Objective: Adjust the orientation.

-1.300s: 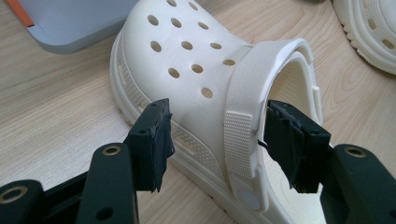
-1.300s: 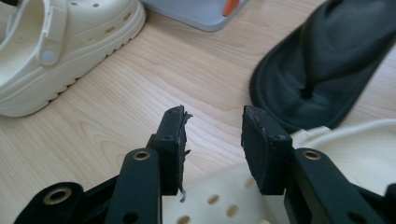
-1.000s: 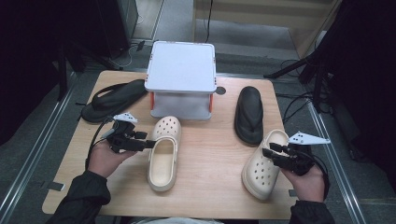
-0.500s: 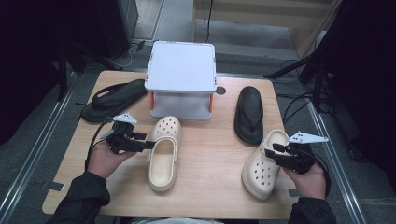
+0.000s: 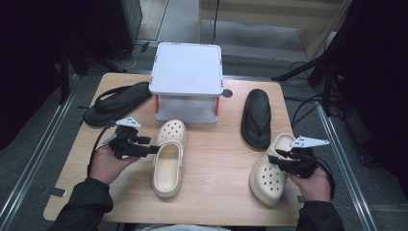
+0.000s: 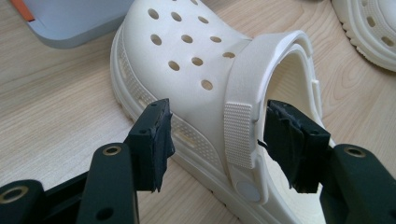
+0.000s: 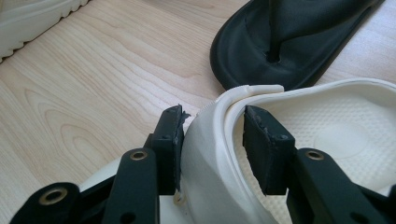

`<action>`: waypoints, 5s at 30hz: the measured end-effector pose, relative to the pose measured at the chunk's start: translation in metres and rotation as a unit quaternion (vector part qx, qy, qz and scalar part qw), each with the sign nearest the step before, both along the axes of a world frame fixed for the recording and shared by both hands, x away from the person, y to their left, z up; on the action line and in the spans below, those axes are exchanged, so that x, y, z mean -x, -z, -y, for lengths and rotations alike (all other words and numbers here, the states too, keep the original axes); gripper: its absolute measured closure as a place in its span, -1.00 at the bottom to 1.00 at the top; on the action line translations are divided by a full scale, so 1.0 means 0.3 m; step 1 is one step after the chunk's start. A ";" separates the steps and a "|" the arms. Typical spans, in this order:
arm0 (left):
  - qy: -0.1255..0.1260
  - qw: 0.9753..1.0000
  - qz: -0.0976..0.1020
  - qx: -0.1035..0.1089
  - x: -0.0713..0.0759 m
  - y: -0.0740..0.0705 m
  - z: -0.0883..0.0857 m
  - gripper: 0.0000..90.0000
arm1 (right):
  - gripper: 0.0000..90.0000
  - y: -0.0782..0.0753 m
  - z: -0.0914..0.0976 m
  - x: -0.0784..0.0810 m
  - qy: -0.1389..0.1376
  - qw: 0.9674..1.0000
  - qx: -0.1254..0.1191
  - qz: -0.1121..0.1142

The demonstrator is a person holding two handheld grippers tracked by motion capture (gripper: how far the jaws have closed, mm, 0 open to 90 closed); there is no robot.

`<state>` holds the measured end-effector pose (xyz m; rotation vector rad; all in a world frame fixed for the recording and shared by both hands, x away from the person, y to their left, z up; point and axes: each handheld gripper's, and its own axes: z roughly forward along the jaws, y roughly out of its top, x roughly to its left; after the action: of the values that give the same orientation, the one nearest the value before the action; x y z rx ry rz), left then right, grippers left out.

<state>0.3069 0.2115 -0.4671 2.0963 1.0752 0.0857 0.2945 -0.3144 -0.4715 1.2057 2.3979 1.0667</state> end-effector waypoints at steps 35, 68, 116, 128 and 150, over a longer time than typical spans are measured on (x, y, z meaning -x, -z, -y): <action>-0.004 1.000 0.006 0.003 -0.004 -0.002 -0.006 -0.06 | 0.88 -0.128 -0.014 0.036 0.039 0.995 -0.066 -0.058; -0.013 0.999 0.027 0.013 0.005 -0.022 -0.013 -0.04 | 0.90 -0.153 -0.534 -0.145 -0.151 0.979 -0.081 -0.108; 0.040 0.997 0.023 0.059 0.100 -0.082 0.298 1.00 | 1.00 -0.087 -0.423 -0.254 -0.109 0.993 -0.038 -0.037; 0.060 0.997 0.022 0.052 0.113 -0.046 0.494 1.00 | 1.00 -0.041 -0.447 -0.279 -0.120 0.992 -0.021 -0.042; 0.080 0.996 0.031 -0.018 0.117 0.052 0.573 1.00 | 1.00 -0.002 -0.469 -0.251 -0.119 0.991 -0.009 -0.054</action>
<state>0.2719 0.0397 -0.4827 2.1893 0.8729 0.0908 0.3699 -0.1736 -0.4708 1.0242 2.6745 1.1181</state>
